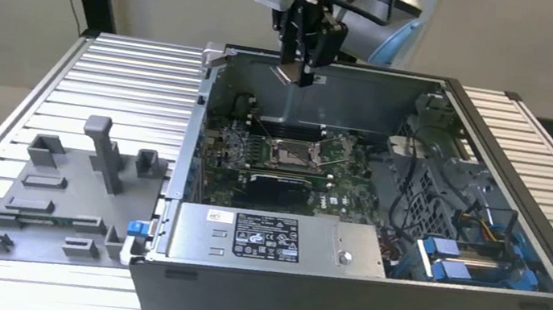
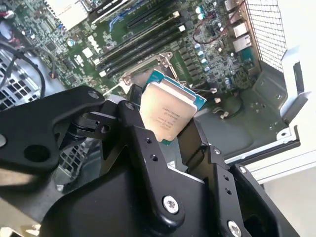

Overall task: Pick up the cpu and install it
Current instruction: 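Place the cpu into insertion slot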

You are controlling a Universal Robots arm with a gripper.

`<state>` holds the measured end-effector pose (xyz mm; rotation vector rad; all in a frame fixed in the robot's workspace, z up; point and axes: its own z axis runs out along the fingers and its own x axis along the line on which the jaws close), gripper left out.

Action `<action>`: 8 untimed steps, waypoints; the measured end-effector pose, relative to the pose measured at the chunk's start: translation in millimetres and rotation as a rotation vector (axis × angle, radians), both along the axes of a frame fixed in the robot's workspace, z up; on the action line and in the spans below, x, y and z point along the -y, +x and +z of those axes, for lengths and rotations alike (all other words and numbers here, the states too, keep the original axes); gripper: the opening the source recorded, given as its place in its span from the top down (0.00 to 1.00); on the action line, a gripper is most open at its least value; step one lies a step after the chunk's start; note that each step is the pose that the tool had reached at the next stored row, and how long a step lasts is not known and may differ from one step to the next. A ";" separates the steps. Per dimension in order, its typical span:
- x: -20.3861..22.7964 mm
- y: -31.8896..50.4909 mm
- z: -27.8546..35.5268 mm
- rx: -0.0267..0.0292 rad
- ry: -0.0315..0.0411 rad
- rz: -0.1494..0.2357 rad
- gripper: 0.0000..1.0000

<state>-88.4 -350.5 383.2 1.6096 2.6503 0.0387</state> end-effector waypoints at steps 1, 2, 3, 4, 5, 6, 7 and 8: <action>0.0 0.0 -0.4 -0.0001 0.0000 -0.018 1.00; 0.0 0.0 -0.8 -0.0002 0.0000 -0.037 1.00; 0.0 0.0 -1.2 -0.0002 0.0000 -0.054 1.00; 0.0 0.0 -1.6 -0.0002 0.0000 -0.070 1.00; 0.0 0.0 -1.9 -0.0001 0.0001 -0.086 1.00; 0.0 0.0 -2.3 -0.0001 0.0001 -0.101 1.00; 0.0 0.0 -2.7 -0.0001 0.0000 -0.117 1.00; 0.0 0.0 -3.1 -0.0001 0.0001 -0.135 1.00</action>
